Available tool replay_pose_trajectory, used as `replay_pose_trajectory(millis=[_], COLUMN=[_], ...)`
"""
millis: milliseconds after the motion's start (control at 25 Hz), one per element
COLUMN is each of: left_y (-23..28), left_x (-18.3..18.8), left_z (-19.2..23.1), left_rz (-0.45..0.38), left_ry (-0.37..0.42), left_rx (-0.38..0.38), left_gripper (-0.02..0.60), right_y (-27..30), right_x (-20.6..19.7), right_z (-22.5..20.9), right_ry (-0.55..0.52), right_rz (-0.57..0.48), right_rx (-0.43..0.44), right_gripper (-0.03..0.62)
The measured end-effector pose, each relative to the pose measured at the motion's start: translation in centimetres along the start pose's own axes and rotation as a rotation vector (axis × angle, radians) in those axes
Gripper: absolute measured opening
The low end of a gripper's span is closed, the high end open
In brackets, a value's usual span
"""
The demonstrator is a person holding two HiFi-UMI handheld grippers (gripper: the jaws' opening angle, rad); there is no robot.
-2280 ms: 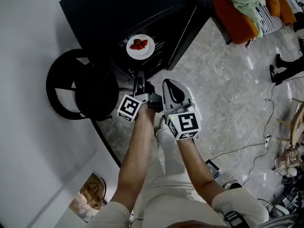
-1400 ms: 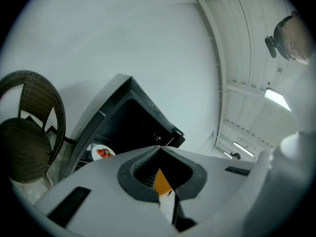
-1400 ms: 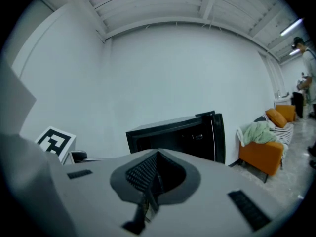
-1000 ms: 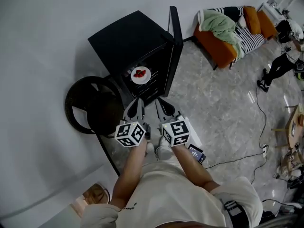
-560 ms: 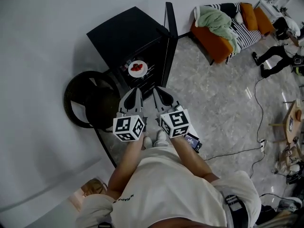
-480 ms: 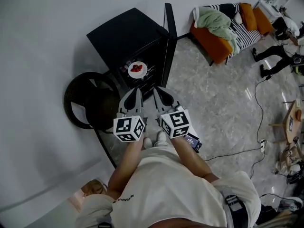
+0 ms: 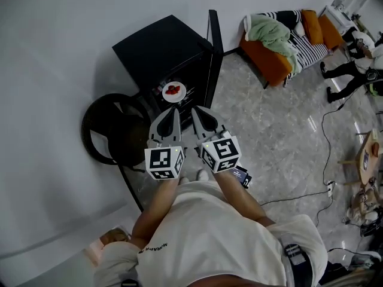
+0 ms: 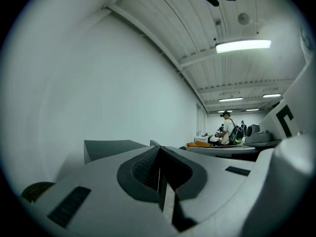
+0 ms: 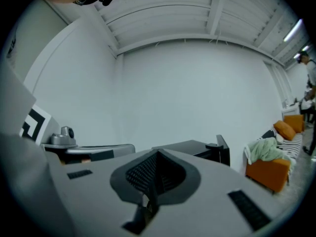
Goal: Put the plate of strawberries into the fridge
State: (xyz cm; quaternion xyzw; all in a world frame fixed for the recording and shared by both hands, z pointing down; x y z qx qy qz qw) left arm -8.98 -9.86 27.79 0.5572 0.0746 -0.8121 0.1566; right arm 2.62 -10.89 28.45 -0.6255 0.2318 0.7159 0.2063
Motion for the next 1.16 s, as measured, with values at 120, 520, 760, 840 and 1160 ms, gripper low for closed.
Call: replay_pose_trajectory(millis=[120, 520, 760, 840, 1160], left_y=[-0.1, 0.7, 0.9, 0.9, 0.9], left_x=[0.5, 0.4, -0.2, -0.4, -0.3], left_z=[-0.6, -1.3, -1.9, -2.0, -1.9], left_rz=[-0.010, -0.014, -0.001, 0.004, -0.002], left_ry=[0.050, 0.061, 0.045, 0.040, 0.059], left_rx=[-0.008, -0.018, -0.029, -0.030, -0.023], left_gripper=[0.000, 0.000, 0.000, 0.000, 0.000], right_y=[0.1, -0.2, -0.7, -0.8, -0.6], right_x=[0.4, 0.8, 0.7, 0.5, 0.5], right_z=[-0.2, -1.0, -1.2, -1.3, -1.5], right_ry=[-0.012, -0.041, -0.038, -0.035, -0.036], right_rz=[-0.017, -0.034, -0.040, -0.041, -0.044], right_rx=[0.000, -0.002, -0.002, -0.002, 0.000], right_gripper=[0.003, 0.003, 0.003, 0.003, 0.003])
Point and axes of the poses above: the fingertips, and each gripper's own axes: y forward along the fingers, z to its left, x out of its top, the point moved 6 cm from there along -y, backward along the fingers, and after that the axes turned 15 degrees about -y, right-handed, at the moved point
